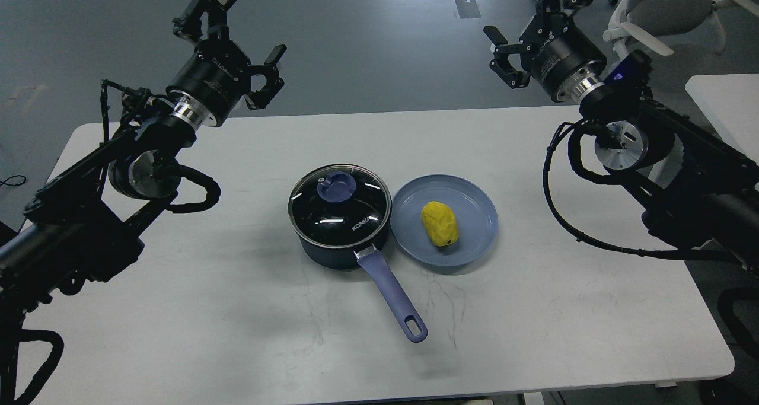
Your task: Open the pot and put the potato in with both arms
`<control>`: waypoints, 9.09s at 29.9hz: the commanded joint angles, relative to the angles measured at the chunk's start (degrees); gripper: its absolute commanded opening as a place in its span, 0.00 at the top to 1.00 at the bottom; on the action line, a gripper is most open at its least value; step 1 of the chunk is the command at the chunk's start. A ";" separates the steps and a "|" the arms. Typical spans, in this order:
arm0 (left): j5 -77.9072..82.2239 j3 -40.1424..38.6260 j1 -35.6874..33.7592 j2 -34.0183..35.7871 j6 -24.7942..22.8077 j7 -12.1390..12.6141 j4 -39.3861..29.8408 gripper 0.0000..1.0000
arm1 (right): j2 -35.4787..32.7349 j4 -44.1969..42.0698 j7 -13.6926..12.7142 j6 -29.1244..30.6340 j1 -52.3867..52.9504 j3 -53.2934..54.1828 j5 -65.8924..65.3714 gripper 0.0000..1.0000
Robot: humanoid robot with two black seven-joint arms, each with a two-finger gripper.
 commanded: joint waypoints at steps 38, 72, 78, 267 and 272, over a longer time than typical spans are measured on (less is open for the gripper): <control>-0.06 -0.11 -0.05 2.63 -0.65 2.38 -0.69 0.02 | 0.30 0.00 0.43 1.35 0.41 -0.33 -0.09 0.00; 49.15 0.33 -1.99 11.69 5.94 -9.36 -9.21 0.02 | -1.28 -2.64 0.43 2.59 -0.47 -0.51 -0.09 0.00; 69.70 6.74 -4.09 10.28 16.30 -9.36 -10.01 0.02 | -1.28 -6.59 0.43 2.59 -1.96 0.02 -0.09 0.00; 39.20 23.27 -0.47 21.88 24.71 -9.36 -7.55 0.02 | -4.36 -5.99 0.78 2.23 -3.54 -2.88 -2.19 0.00; 22.64 20.47 -8.31 20.22 15.27 -3.52 -7.28 0.02 | -5.67 -3.35 1.49 2.68 -3.63 -2.97 -7.64 0.00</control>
